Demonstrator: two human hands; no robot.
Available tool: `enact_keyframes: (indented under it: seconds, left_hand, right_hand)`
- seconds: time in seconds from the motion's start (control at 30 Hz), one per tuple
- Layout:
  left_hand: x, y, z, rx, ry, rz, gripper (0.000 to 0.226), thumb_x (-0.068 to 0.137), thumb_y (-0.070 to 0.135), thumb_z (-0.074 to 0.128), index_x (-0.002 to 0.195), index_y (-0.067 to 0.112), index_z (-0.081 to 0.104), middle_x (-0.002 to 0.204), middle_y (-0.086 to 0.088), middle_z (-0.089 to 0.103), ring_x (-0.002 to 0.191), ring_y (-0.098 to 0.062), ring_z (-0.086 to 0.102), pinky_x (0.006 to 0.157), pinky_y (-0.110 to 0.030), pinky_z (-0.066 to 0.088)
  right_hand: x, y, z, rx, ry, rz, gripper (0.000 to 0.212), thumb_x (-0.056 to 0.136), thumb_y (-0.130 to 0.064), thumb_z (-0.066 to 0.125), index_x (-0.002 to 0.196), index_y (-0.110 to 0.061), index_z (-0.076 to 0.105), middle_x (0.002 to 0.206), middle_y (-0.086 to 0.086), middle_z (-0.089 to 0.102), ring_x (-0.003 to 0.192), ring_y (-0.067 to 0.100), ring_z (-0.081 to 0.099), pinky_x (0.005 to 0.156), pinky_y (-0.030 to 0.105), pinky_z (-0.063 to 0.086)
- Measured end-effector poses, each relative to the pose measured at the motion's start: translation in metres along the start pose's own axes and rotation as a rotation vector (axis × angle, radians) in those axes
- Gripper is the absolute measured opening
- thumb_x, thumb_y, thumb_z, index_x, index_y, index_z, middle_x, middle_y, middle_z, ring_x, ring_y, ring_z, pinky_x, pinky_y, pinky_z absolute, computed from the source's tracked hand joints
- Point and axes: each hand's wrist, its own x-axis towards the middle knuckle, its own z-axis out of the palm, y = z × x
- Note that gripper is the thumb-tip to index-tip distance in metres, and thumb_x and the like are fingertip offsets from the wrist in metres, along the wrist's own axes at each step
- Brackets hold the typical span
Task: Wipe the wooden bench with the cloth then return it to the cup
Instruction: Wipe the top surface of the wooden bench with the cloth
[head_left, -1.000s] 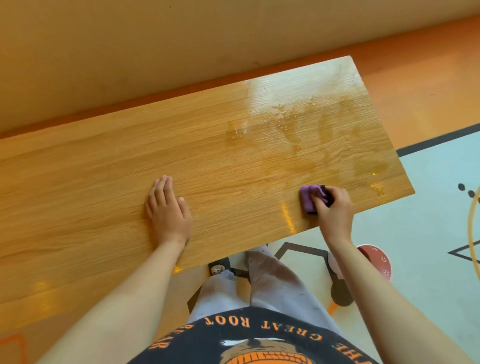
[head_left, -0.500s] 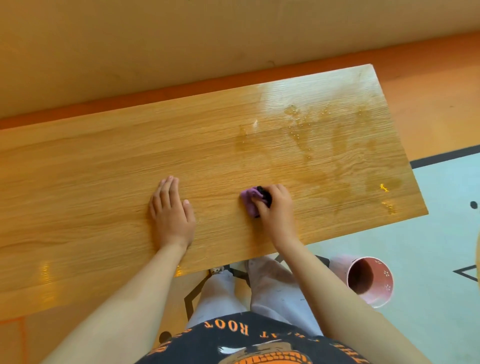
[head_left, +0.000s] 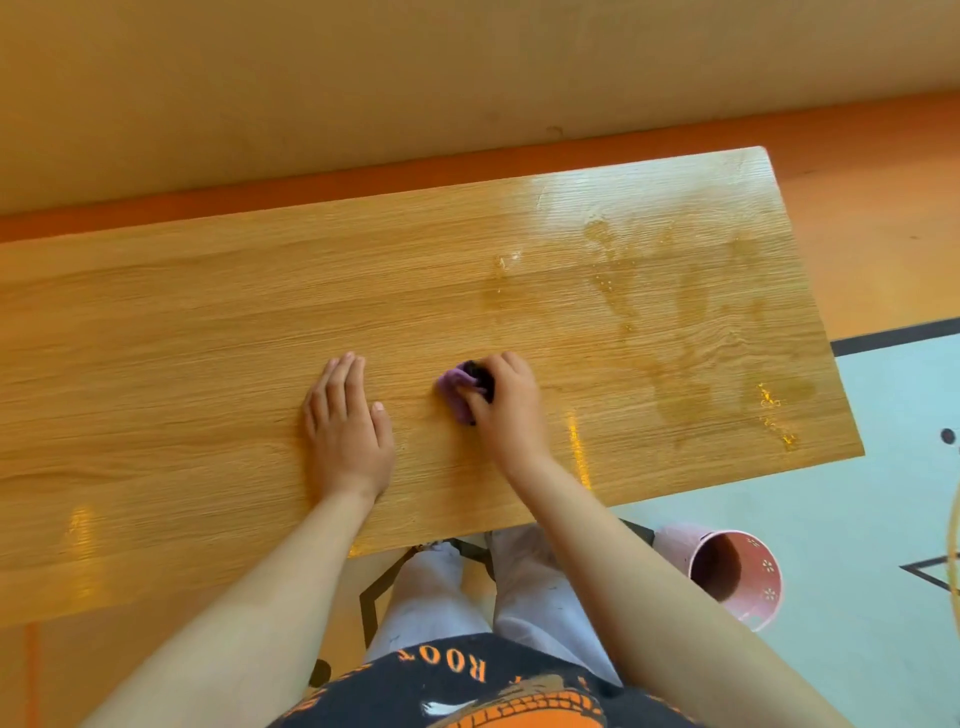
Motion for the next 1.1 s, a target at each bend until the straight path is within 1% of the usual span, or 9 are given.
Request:
enact_keyframes:
  seconds: [0.07,0.17,0.33,0.4,0.53,0.63,0.8,0.93,1.1]
  left_hand:
    - [0.001,0.001,0.000,0.000,-0.004,-0.002,0.055,0.090,0.021,0.039,0.144,0.008,0.037,0.150,-0.008,0.038,0.141,-0.025,0.027,0.116,-0.040,0.016]
    - [0.001,0.001,0.000,0.000,0.000,-0.005,0.055,0.090,0.021,0.040,0.143,0.009,0.038,0.150,-0.008,0.039,0.140,-0.025,0.029,0.115,-0.043,0.019]
    - [0.001,0.002,-0.002,0.005,-0.016,-0.017,0.055,0.090,0.024,0.036,0.143,0.010,0.039,0.150,-0.007,0.039,0.140,-0.024,0.029,0.114,-0.042,0.019]
    - [0.001,0.001,-0.002,0.007,-0.017,-0.019,0.055,0.089,0.023,0.037,0.143,0.010,0.039,0.149,-0.007,0.040,0.140,-0.024,0.030,0.114,-0.041,0.019]
    - [0.001,0.002,-0.001,0.024,-0.027,-0.027,0.056,0.089,0.023,0.038,0.143,0.010,0.038,0.149,-0.006,0.039,0.140,-0.023,0.029,0.114,-0.041,0.019]
    - [0.002,0.002,-0.001,0.041,-0.030,-0.032,0.056,0.088,0.022,0.039,0.144,0.012,0.037,0.149,-0.006,0.039,0.140,-0.023,0.028,0.115,-0.041,0.019]
    - [0.002,0.003,-0.003,0.038,-0.029,-0.034,0.056,0.090,0.025,0.035,0.143,0.010,0.039,0.149,-0.008,0.040,0.140,-0.024,0.029,0.115,-0.041,0.020]
    - [0.002,0.003,-0.004,0.038,-0.039,-0.036,0.057,0.090,0.026,0.033,0.144,0.010,0.037,0.149,-0.007,0.039,0.141,-0.024,0.028,0.116,-0.042,0.019]
    - [0.002,0.004,-0.005,0.042,-0.050,-0.042,0.057,0.090,0.026,0.033,0.145,0.010,0.037,0.150,-0.007,0.038,0.141,-0.023,0.027,0.116,-0.042,0.019]
  right_hand:
    - [0.010,0.001,-0.006,0.017,0.021,-0.013,0.009,0.082,-0.013,0.065,0.090,-0.009,0.065,0.090,0.001,0.054,0.088,0.017,0.050,0.075,0.023,0.036]
    - [0.026,0.037,-0.047,-0.025,0.215,0.080,0.011,0.078,-0.007,0.067,0.090,-0.006,0.066,0.089,0.010,0.060,0.086,0.026,0.055,0.072,0.020,0.031]
    - [0.041,0.078,-0.103,-0.064,0.387,0.299,0.017,0.083,-0.017,0.068,0.096,-0.006,0.066,0.095,0.014,0.061,0.092,0.029,0.057,0.076,0.021,0.034]
    - [0.039,0.062,-0.082,-0.061,0.351,0.248,0.015,0.082,-0.017,0.068,0.092,-0.007,0.065,0.093,0.011,0.059,0.091,0.028,0.057,0.076,0.023,0.035]
    - [0.041,0.010,-0.010,0.024,0.033,0.012,0.010,0.080,-0.015,0.068,0.088,-0.009,0.064,0.089,0.002,0.054,0.087,0.018,0.052,0.074,0.023,0.037]
    - [0.053,-0.005,0.005,0.014,-0.074,-0.103,0.012,0.081,-0.020,0.068,0.086,-0.010,0.064,0.086,-0.003,0.050,0.086,0.016,0.048,0.073,0.024,0.035]
    - [0.080,0.040,-0.061,-0.001,0.158,-0.030,0.009,0.081,-0.010,0.066,0.090,-0.008,0.066,0.086,0.004,0.055,0.086,0.022,0.053,0.072,0.017,0.029]
    - [0.097,0.066,-0.101,-0.054,0.301,0.124,0.012,0.085,-0.017,0.066,0.091,-0.008,0.064,0.092,0.011,0.060,0.090,0.026,0.054,0.073,0.017,0.029]
    - [0.087,0.026,-0.041,0.002,0.147,0.003,0.008,0.081,-0.012,0.066,0.088,-0.009,0.064,0.089,0.005,0.056,0.088,0.024,0.053,0.076,0.024,0.035]
